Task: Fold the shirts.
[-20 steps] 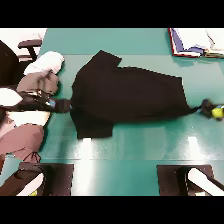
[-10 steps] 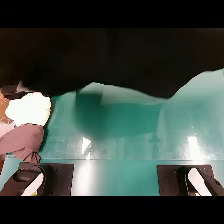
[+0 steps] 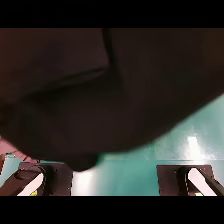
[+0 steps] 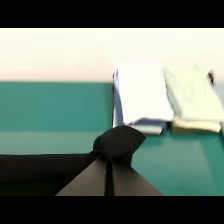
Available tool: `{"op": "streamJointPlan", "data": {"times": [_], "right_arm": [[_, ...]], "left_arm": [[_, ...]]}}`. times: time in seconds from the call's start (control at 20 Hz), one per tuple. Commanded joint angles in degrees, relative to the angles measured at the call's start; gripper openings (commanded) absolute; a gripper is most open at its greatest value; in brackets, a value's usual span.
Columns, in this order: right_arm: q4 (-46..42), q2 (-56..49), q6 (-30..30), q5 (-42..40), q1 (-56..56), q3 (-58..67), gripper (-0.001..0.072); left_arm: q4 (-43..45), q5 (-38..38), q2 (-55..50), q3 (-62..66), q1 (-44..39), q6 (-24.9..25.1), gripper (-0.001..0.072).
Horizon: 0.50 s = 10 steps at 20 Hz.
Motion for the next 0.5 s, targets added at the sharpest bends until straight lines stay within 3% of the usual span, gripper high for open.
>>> {"op": "streamJointPlan", "data": {"times": [0.0, 0.15, 0.3, 0.45], "right_arm": [[-2.60, -6.19, 0.48, 3.98, 5.33, -6.05, 0.0018], [-16.35, -15.87, 3.13, 6.19, 16.57, -12.41, 0.0018], [-17.94, -27.21, 3.13, 7.19, 21.07, -16.83, 0.0018], [-17.81, -38.64, 3.13, 5.81, 21.33, -13.22, 0.0018]], "left_arm": [[0.83, -9.81, -11.17, -4.92, 0.07, -0.04, 0.0024], [0.57, -9.27, -22.32, -11.15, 0.07, 0.44, 0.0025], [0.70, -5.70, -33.20, -13.79, 0.07, 1.27, 0.0025], [0.74, 4.52, -41.18, -13.73, 0.17, 1.57, 0.0024]]}}
